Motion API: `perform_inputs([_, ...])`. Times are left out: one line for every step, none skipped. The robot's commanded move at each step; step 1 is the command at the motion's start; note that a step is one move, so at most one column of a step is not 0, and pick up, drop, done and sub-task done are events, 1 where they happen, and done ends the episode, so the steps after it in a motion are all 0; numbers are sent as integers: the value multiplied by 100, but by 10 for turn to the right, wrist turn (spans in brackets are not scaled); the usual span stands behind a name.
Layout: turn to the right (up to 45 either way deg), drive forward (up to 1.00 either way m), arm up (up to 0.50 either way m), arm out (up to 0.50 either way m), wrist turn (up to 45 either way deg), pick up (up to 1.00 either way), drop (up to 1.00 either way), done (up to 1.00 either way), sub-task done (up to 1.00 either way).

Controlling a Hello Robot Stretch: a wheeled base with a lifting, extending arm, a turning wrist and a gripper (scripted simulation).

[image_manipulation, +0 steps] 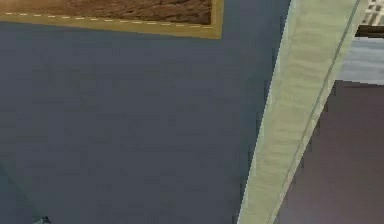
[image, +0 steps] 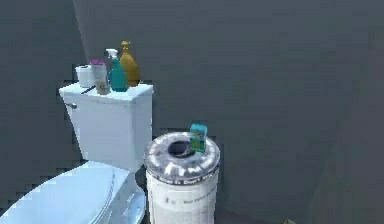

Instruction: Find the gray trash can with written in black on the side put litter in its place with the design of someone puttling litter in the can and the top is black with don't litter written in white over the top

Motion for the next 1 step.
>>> perform_inputs([0, 0, 0, 0, 0, 0, 0, 100, 0])
